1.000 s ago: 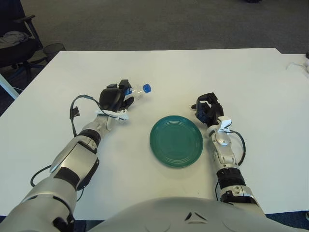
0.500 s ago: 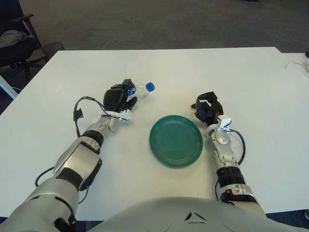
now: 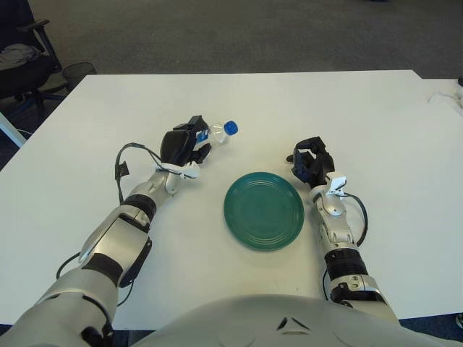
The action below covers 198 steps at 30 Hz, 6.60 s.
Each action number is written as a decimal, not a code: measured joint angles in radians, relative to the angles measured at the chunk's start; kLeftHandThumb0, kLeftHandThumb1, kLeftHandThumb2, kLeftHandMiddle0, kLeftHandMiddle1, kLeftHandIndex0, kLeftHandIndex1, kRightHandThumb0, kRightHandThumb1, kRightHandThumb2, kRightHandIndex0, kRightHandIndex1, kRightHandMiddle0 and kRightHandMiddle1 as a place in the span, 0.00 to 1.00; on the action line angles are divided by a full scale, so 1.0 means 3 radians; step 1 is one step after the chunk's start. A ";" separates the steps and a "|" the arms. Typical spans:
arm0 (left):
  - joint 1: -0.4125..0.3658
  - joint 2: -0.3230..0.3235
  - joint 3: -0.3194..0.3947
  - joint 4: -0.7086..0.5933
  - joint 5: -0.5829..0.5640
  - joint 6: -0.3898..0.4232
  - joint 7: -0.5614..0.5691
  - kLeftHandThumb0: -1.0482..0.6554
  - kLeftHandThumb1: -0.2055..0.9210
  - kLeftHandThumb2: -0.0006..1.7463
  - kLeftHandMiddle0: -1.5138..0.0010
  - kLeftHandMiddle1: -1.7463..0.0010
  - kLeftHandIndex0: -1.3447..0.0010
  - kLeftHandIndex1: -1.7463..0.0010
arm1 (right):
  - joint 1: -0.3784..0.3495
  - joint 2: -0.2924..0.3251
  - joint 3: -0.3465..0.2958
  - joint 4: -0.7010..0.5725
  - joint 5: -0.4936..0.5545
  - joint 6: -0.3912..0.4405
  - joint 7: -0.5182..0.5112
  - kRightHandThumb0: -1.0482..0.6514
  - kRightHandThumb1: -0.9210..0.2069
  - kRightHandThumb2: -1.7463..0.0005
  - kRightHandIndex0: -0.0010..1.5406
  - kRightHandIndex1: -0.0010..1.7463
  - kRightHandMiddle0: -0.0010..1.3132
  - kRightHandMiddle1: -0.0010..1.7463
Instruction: Put the bottle into the plate.
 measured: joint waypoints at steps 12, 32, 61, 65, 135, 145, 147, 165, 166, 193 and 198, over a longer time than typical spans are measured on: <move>-0.0088 0.0147 0.0385 -0.0983 -0.0300 -0.0200 -0.0553 0.59 0.52 0.67 0.22 0.00 0.31 0.00 | -0.0071 -0.0002 -0.0007 0.0102 0.0002 -0.0008 0.0007 0.61 0.20 0.58 0.29 0.80 0.23 1.00; 0.0182 -0.0028 0.0597 -0.2502 -0.0638 -0.0246 -0.1517 0.57 0.50 0.69 0.21 0.00 0.28 0.00 | -0.0208 -0.0001 -0.0062 0.0346 0.0022 -0.0152 0.0063 0.61 0.21 0.56 0.29 0.80 0.24 1.00; 0.0669 0.0104 0.0243 -0.3156 -0.0917 -0.0425 -0.3304 0.56 0.51 0.66 0.26 0.00 0.33 0.00 | -0.0263 0.0058 -0.0066 0.0504 -0.0011 -0.0365 -0.0119 0.61 0.24 0.52 0.25 0.85 0.27 1.00; 0.0788 0.0170 0.0243 -0.3291 -0.0780 -0.0391 -0.3371 0.55 0.51 0.66 0.28 0.00 0.35 0.00 | -0.0210 0.0072 -0.0023 0.0411 -0.0040 -0.0314 -0.0182 0.61 0.26 0.50 0.25 0.86 0.28 1.00; 0.0682 0.0221 0.0704 -0.2836 -0.0683 -0.0492 -0.2713 0.38 0.75 0.49 0.76 0.00 0.69 0.02 | -0.0137 0.0058 0.0021 0.0278 -0.0010 -0.0203 -0.0049 0.61 0.23 0.54 0.27 0.83 0.25 1.00; 0.0589 0.1191 0.0897 -0.3769 -0.1219 0.0391 -0.4058 0.06 0.99 0.32 0.99 0.40 0.99 0.39 | -0.0244 0.0013 0.0005 0.0408 -0.0006 -0.0273 0.0015 0.61 0.25 0.53 0.31 0.83 0.23 1.00; 0.0563 0.1350 0.0900 -0.3937 -0.1242 0.0563 -0.4309 0.04 1.00 0.35 1.00 0.48 1.00 0.48 | -0.0265 0.0008 -0.0003 0.0446 -0.0001 -0.0278 0.0030 0.61 0.26 0.52 0.31 0.83 0.23 1.00; 0.0212 0.1840 0.0892 -0.4613 -0.0953 0.1021 -0.5242 0.02 1.00 0.48 0.89 0.79 1.00 0.66 | -0.0475 -0.0021 -0.0070 0.0868 0.0017 -0.0463 0.0161 0.61 0.24 0.53 0.31 0.82 0.23 1.00; 0.0212 0.1855 0.0898 -0.4614 -0.0954 0.1006 -0.5250 0.02 1.00 0.48 0.88 0.79 1.00 0.64 | -0.0479 -0.0023 -0.0073 0.0880 0.0017 -0.0472 0.0165 0.61 0.24 0.53 0.31 0.82 0.23 1.00; 0.1028 0.2774 0.1258 -0.5248 -0.0888 0.0836 -0.5970 0.00 1.00 0.53 0.98 0.94 1.00 0.96 | -0.0516 0.0028 -0.0076 0.0940 0.0016 -0.0504 0.0039 0.61 0.25 0.52 0.29 0.83 0.24 0.99; 0.1041 0.2996 0.1259 -0.5364 -0.0800 0.0989 -0.6276 0.00 1.00 0.49 1.00 0.99 1.00 0.99 | -0.0504 0.0032 -0.0066 0.0926 0.0010 -0.0504 0.0014 0.61 0.26 0.52 0.31 0.83 0.24 0.99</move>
